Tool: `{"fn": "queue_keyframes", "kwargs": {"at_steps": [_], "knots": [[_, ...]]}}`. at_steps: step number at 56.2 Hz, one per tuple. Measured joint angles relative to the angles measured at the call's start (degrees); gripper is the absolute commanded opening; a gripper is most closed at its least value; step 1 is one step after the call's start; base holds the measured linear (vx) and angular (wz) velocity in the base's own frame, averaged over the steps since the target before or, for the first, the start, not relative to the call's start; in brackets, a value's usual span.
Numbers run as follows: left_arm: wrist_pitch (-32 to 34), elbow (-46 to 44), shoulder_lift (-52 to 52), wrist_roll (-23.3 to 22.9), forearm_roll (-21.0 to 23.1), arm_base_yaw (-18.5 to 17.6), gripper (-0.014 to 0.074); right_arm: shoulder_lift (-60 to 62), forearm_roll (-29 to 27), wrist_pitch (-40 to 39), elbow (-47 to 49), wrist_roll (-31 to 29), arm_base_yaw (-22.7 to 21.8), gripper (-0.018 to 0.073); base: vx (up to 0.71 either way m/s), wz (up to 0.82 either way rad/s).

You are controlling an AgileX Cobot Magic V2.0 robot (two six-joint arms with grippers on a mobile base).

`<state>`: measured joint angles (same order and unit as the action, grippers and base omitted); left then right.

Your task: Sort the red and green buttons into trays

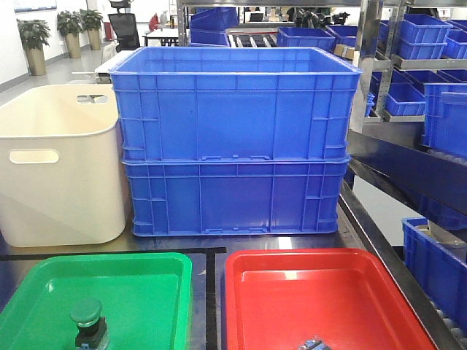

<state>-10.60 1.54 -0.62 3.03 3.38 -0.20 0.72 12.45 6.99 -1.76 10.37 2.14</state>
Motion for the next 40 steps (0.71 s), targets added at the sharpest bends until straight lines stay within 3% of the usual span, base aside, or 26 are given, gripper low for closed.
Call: {"fn": "queue_keyframes", "kwargs": {"at_steps": [40], "knots": [[0.0,0.0,0.0,0.0,0.0,0.0,0.001,0.0,0.0,-0.1,0.0,-0.2,0.0,-0.0009,0.0,0.0]]}}
